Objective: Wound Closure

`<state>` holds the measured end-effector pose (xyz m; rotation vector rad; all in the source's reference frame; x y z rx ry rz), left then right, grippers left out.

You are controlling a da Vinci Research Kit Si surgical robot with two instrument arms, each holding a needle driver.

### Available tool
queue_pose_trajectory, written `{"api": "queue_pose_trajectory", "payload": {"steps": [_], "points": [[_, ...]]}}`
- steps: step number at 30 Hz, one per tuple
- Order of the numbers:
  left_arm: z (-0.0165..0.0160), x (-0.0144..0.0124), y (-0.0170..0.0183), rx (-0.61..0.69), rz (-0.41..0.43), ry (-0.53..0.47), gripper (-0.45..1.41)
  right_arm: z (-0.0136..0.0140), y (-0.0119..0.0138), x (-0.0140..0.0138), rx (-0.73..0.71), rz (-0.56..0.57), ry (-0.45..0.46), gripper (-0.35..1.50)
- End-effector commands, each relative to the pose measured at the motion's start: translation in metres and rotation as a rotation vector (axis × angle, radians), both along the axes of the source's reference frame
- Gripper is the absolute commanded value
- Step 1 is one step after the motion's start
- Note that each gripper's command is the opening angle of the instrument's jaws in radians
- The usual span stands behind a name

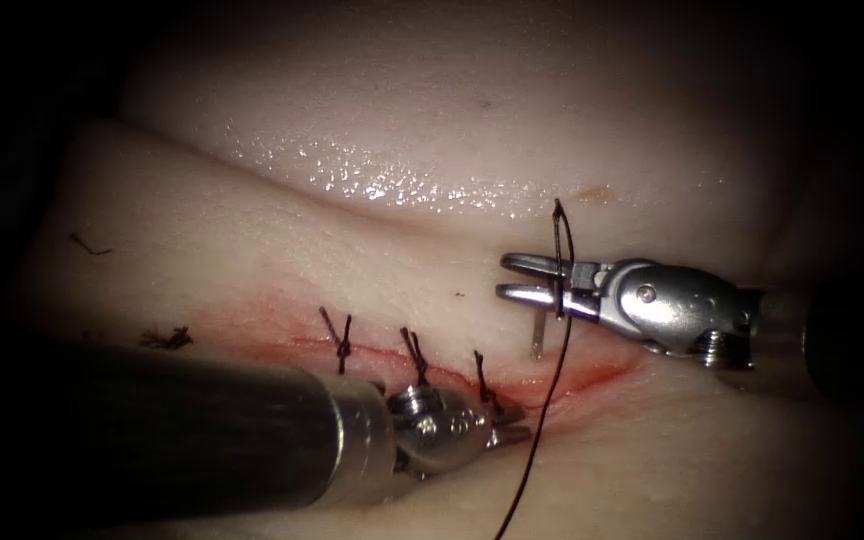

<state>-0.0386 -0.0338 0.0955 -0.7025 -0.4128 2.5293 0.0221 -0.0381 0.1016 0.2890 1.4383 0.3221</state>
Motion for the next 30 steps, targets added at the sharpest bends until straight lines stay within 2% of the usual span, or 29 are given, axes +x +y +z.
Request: {"api": "queue_pose_trajectory", "payload": {"steps": [1, 5, 10, 12, 14, 19, 23, 30], "points": [[0.0003, -0.0006, -0.0006, 0.001, 0.0, 0.0, 0.12, 0.0008, -0.0006, 0.0011, 0.039, 0.002, 0.0, -0.35], [0.0002, -0.0007, -0.0007, 0.002, -0.001, 0.001, 0.12, 0.0013, -0.0004, 0.001, 0.1, 0.01, -0.003, -0.35], [-0.0002, -0.0007, -0.0003, 0.007, -0.001, -0.002, 0.14, 0.0017, -0.0006, 0.001, 0.312, 0.021, -0.033, -0.35], [-0.0002, -0.0007, -0.0003, 0.007, -0.001, -0.003, 0.14, 0.0018, -0.0006, 0.001, 0.347, 0.021, -0.04, -0.35], [-0.0003, -0.0006, -0.0002, 0.006, -0.002, -0.001, 0.14, 0.0019, -0.0006, 0.001, 0.504, 0.038, -0.055, -0.35], [-0.0004, -0.0007, -0.0003, 0.006, -0.003, 0.0, 0.14, 0.0023, 0.0003, 0.0012, 0.673, 0.115, -0.075, -0.35], [-0.0006, -0.0007, -0.0001, 0.007, -0.004, 0.001, 0.14, 0.0026, 0.0008, 0.0016, 0.948, 0.163, -0.086, -0.35], [-0.0006, -0.0009, 0.0001, 0.009, -0.006, 0.001, 0.14, 0.0025, 0.0005, 0.0016, 1.106, 0.19, -0.091, -0.35]]}}
